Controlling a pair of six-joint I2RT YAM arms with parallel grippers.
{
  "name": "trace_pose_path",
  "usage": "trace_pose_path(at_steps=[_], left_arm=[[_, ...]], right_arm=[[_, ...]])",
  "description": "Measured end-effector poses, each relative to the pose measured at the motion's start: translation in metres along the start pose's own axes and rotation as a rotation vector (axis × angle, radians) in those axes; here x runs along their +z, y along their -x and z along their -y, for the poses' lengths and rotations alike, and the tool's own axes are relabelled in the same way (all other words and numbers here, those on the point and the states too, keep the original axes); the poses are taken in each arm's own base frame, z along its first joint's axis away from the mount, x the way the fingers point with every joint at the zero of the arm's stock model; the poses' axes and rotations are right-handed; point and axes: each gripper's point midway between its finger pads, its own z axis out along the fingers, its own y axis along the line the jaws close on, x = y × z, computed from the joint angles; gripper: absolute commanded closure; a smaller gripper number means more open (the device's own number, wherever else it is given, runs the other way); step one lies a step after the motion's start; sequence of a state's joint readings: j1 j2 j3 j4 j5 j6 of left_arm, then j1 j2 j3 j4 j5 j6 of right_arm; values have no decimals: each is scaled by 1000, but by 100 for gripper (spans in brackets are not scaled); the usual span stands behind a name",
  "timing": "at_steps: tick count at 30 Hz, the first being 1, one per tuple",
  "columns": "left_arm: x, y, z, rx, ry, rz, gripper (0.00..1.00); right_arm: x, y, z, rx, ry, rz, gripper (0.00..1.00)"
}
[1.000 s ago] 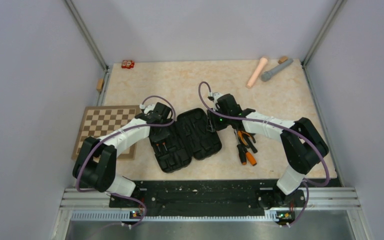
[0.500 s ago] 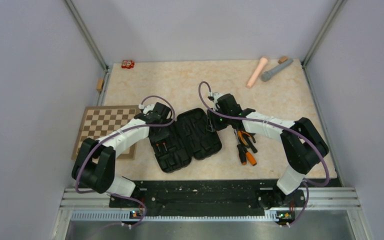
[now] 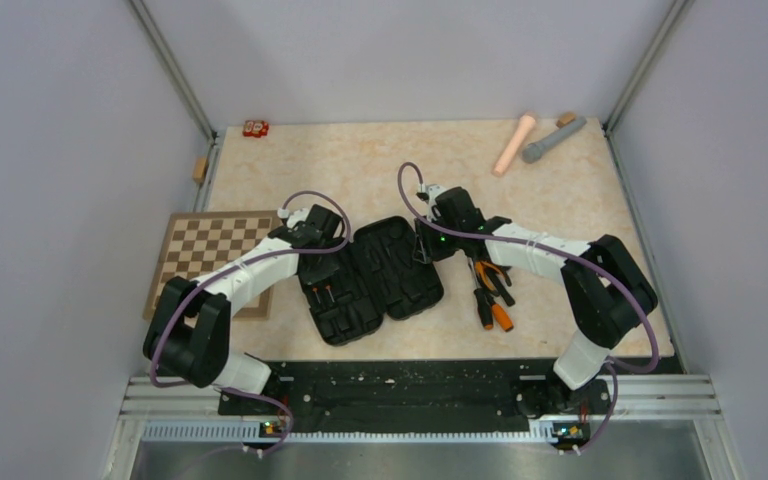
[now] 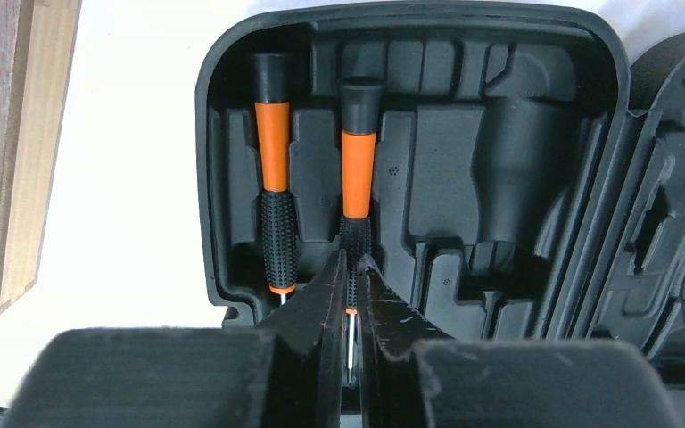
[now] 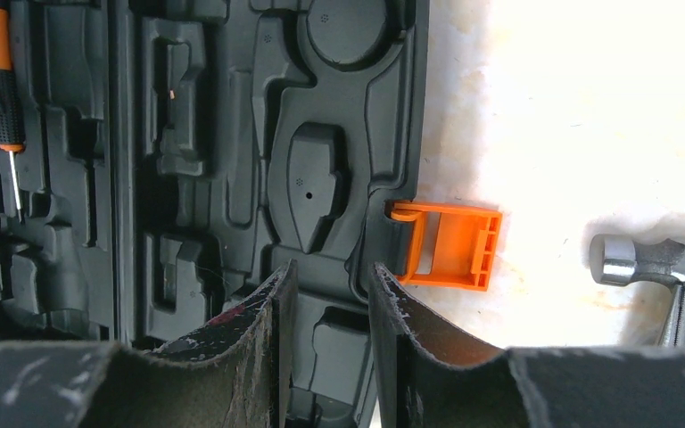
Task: Pack the tool kit
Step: Place the screwdriver in the toolbox.
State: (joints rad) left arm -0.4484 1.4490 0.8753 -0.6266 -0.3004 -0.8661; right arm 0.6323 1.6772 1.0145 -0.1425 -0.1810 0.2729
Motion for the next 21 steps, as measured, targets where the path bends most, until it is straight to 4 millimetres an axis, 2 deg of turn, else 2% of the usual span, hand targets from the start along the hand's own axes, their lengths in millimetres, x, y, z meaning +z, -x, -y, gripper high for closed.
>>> trace_pose_path(at_steps=[21], left_arm=[[5,8,-1,7,39,26,88]], right_arm=[[1,-5,1,3,2,-10,66]])
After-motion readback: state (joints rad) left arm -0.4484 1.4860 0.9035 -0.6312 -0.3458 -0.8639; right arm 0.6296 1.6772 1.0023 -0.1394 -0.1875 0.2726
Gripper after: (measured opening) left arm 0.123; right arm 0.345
